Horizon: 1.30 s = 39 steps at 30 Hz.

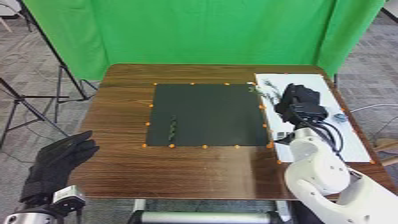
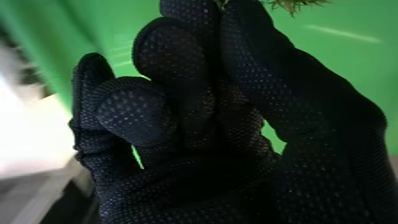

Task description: Arrange flowers

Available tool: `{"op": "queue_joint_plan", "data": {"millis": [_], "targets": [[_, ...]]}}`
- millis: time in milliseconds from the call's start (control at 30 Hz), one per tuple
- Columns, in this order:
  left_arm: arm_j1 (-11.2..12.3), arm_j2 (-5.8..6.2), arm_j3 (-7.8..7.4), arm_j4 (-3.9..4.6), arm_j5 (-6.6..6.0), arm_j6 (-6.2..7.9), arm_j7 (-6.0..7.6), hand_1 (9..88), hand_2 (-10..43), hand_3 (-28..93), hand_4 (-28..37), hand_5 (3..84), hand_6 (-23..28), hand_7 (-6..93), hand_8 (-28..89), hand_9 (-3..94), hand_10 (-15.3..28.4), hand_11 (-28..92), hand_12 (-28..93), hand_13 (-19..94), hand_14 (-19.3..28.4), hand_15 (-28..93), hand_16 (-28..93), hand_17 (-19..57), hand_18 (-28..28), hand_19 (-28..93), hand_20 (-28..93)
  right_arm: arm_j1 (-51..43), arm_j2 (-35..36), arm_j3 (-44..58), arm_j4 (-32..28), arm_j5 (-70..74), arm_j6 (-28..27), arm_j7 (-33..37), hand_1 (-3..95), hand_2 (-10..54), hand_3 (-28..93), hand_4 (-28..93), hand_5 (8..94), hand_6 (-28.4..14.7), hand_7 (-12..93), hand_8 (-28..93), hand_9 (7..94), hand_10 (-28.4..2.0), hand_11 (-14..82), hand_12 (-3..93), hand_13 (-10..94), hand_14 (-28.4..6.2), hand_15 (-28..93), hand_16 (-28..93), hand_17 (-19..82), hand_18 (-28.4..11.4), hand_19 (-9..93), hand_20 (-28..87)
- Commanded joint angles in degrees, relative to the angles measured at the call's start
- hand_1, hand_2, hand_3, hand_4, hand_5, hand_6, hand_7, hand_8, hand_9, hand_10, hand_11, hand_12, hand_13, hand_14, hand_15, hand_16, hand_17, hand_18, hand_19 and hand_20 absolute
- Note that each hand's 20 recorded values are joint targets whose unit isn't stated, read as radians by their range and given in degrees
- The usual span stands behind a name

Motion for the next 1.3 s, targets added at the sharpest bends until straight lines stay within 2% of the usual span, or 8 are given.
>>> {"op": "queue_joint_plan", "data": {"millis": [33, 167, 200, 300, 433, 633, 833, 1300], "targets": [[0.05, -0.48, -0.16, -0.39, 0.46, -0.16, -1.50, 30.1, 6.2, 79, -10.5, 50.7, 16.0, 14.9, -8, 42.3, 23.0, 41, 11, 31, 28.4, 63, -12, -6.8, 22.7, 62, 17, 12.64, -10.15, -12.09, 4.63, -0.49, -5.33, -2.56, 51.7, -9.0, 79, -28, 87.6, -4.0, 20, 15, 82.6, -14.4, 49.4, 30.3, 72, -14.2, 76, 27, 27, -28.4, 88, 17], [-0.34, -1.05, -0.41, -0.40, 1.10, -0.72, -2.77, 30.1, 6.2, 79, -10.6, 50.6, 16.0, 15.0, -8, 42.2, 22.9, 41, 11, 31, 28.4, 63, -12, -6.8, 22.7, 62, 17, 13.68, -14.35, -15.30, 7.38, -1.07, -8.50, -3.29, 51.6, -9.1, 79, -28, 87.9, -3.9, 19, 15, 82.7, -14.4, 49.4, 30.1, 73, -14.3, 76, 27, 27, -28.4, 87, 17], [0.00, -1.05, -0.39, -0.53, 1.02, -0.50, -2.59, 30.1, 6.2, 79, -10.6, 50.7, 16.0, 14.9, -8, 42.2, 22.9, 41, 11, 31, 28.4, 63, -12, -6.8, 22.7, 62, 17, 14.19, -15.17, -16.68, 8.08, -1.02, -9.28, -3.54, 51.6, -9.1, 79, -28, 87.8, -3.9, 19, 15, 82.8, -14.4, 49.5, 30.1, 73, -14.4, 76, 27, 27, -28.4, 88, 17], [-0.49, -1.79, -0.72, -0.49, 1.59, -1.36, -3.99, 30.2, 6.1, 79, -10.6, 50.7, 16.0, 14.9, -8, 42.3, 22.9, 41, 11, 31, 28.4, 63, -12, -6.8, 22.7, 62, 17, 13.99, -17.53, -18.29, 10.05, -2.32, -11.07, -3.95, 51.6, -9.1, 79, -28, 87.8, -4.0, 19, 16, 82.7, -14.5, 49.6, 30.1, 73, -14.4, 76, 27, 27, -28.4, 88, 18], [-2.60, -2.61, -0.47, -0.05, 2.59, -2.63, -5.62, 30.1, 6.1, 79, -10.5, 50.7, 16.0, 14.9, -8, 42.3, 23.0, 41, 10, 31, 28.4, 63, -12, -6.8, 22.7, 62, 17, 13.12, -20.19, -19.09, 12.70, -2.82, -13.71, -3.06, 51.6, -9.0, 79, -28, 87.9, -4.0, 19, 16, 82.7, -14.4, 49.8, 30.0, 73, -14.5, 76, 27, 27, -28.4, 88, 18], [-3.76, -3.20, -0.58, 0.20, 3.41, -3.55, -6.89, 30.2, 6.2, 79, -10.4, 50.7, 16.0, 14.9, -8, 42.4, 23.0, 41, 10, 31, 28.4, 63, -12, -6.8, 22.7, 62, 17, 10.75, -22.17, -18.15, 14.25, -4.37, -16.67, -3.52, 51.5, -9.0, 79, -28, 87.9, -4.0, 19, 16, 82.7, -14.5, 50.0, 29.7, 73, -14.6, 76, 27, 27, -28.4, 88, 18], [-4.91, -3.53, 0.06, 0.51, 3.85, -4.29, -7.87, 30.2, 6.2, 79, -10.3, 50.7, 16.1, 14.8, -8, 42.4, 23.0, 41, 10, 31, 28.4, 63, -12, -6.8, 22.7, 62, 17, 8.67, -24.53, -16.24, 15.62, -5.88, -19.75, -3.31, 51.4, -9.1, 79, -27, 87.9, -4.0, 19, 15, 82.7, -14.5, 50.2, 29.5, 73, -14.6, 76, 27, 27, -28.4, 88, 18], [-5.28, -3.44, 0.08, 0.51, 3.96, -4.16, -7.81, 30.3, 6.2, 80, -10.3, 50.7, 16.0, 14.8, -8, 42.3, 23.0, 41, 11, 31, 28.4, 63, -12, -6.9, 22.7, 62, 17, 7.92, -25.14, -16.70, 14.14, -5.30, -20.50, -3.99, 49.3, -9.5, 78, -26, 88.9, -3.4, 20, 14, 83.1, -14.8, 50.8, 27.7, 73, -14.7, 76, 26, 27, -28.4, 88, 17]]}}
